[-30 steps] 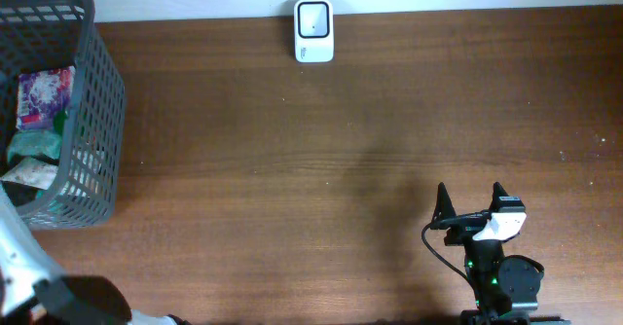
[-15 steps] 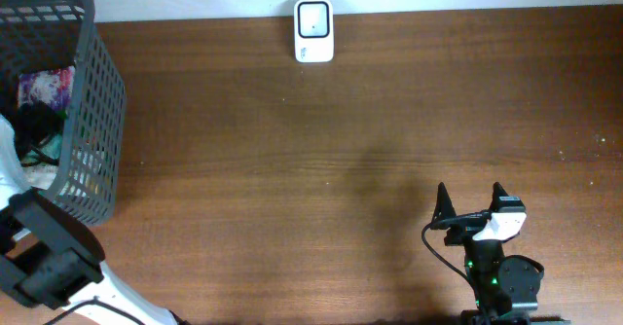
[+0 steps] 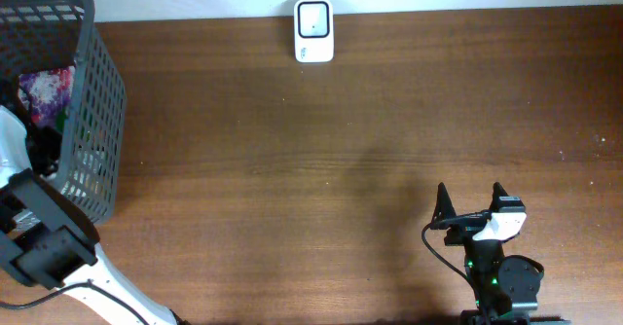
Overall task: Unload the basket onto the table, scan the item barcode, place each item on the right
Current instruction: 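Reach the left gripper into the grey basket and grasp the Pantene tube, then carry the Pantene tube to the scanner and set it on the table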
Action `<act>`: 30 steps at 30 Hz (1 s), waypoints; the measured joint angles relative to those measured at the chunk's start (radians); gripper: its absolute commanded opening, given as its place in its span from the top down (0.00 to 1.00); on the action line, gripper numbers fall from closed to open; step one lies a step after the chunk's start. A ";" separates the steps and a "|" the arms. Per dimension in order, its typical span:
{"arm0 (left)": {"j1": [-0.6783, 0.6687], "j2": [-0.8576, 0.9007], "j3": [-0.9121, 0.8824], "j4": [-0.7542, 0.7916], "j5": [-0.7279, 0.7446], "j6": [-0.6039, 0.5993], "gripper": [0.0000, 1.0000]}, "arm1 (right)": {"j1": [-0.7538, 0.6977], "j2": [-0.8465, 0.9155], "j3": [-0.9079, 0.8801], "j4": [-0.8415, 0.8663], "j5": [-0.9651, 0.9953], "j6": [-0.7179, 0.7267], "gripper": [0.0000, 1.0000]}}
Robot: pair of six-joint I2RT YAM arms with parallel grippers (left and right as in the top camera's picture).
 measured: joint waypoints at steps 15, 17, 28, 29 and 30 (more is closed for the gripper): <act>0.002 -0.023 -0.053 0.006 -0.010 -0.005 1.00 | 0.000 0.000 0.000 0.000 0.000 0.000 0.01; 0.002 -0.023 -0.053 0.005 -0.010 -0.005 1.00 | 0.000 0.000 0.000 0.000 0.000 0.000 0.01; 0.003 0.031 0.379 -0.267 0.090 -0.005 1.00 | 0.000 0.000 0.000 0.000 0.000 0.000 0.01; 0.002 0.031 0.445 -0.290 0.117 -0.005 1.00 | 0.000 0.000 0.000 0.000 0.000 0.000 0.01; 0.002 0.029 0.495 -0.303 0.138 -0.005 1.00 | 0.000 0.000 0.000 0.000 0.000 0.000 0.01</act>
